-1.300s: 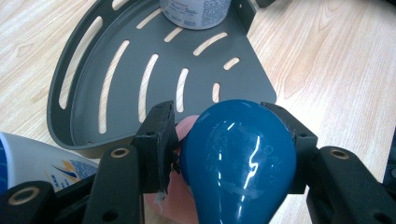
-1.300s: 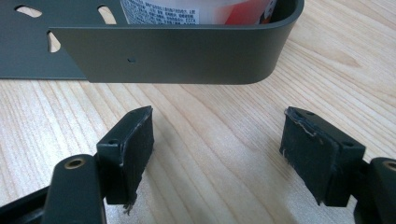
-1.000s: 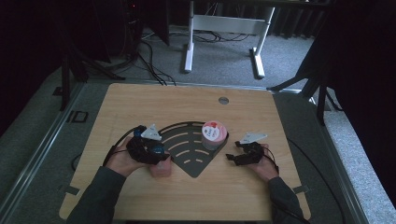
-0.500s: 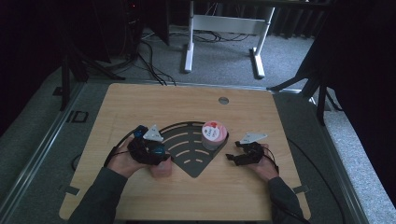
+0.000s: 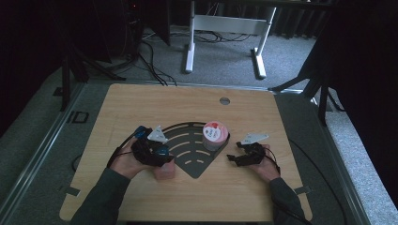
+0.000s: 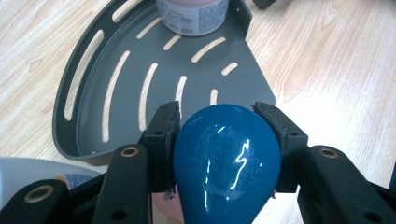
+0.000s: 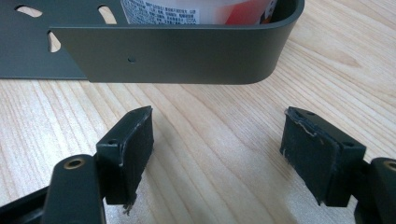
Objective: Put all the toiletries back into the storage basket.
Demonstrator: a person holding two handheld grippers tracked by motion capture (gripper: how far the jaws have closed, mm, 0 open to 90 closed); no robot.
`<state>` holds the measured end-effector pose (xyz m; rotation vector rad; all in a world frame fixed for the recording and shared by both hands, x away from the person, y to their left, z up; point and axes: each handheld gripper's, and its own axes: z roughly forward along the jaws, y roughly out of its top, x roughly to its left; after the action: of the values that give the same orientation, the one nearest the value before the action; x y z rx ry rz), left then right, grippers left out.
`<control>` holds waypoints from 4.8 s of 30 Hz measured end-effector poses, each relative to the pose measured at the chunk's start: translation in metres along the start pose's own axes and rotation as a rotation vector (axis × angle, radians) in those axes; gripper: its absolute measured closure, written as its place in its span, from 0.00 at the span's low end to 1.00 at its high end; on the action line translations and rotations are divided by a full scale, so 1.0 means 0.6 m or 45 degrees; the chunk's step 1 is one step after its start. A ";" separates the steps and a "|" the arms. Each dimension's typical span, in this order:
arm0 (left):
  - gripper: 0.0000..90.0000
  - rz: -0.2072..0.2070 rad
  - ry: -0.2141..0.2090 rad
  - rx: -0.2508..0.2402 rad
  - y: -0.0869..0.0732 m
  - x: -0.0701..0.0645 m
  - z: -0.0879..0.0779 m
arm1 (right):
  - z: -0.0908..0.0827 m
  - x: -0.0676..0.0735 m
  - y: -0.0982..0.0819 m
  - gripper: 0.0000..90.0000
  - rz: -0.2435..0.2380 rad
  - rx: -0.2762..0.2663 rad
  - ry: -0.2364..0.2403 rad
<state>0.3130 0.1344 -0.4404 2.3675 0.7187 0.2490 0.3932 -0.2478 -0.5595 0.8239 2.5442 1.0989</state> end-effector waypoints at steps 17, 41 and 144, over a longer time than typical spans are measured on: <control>0.59 0.036 -0.046 0.008 0.020 -0.017 0.010 | 0.000 0.000 0.000 0.28 0.000 0.000 0.001; 0.59 0.084 -0.096 -0.006 0.062 -0.039 0.035 | 0.000 0.000 0.000 0.28 0.000 0.000 0.001; 0.59 -0.045 0.007 -0.027 0.164 0.038 0.102 | 0.000 0.000 0.000 0.27 -0.003 0.000 0.002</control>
<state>0.3958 0.0516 -0.4261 2.3327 0.7560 0.2469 0.3933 -0.2476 -0.5595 0.8196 2.5462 1.0995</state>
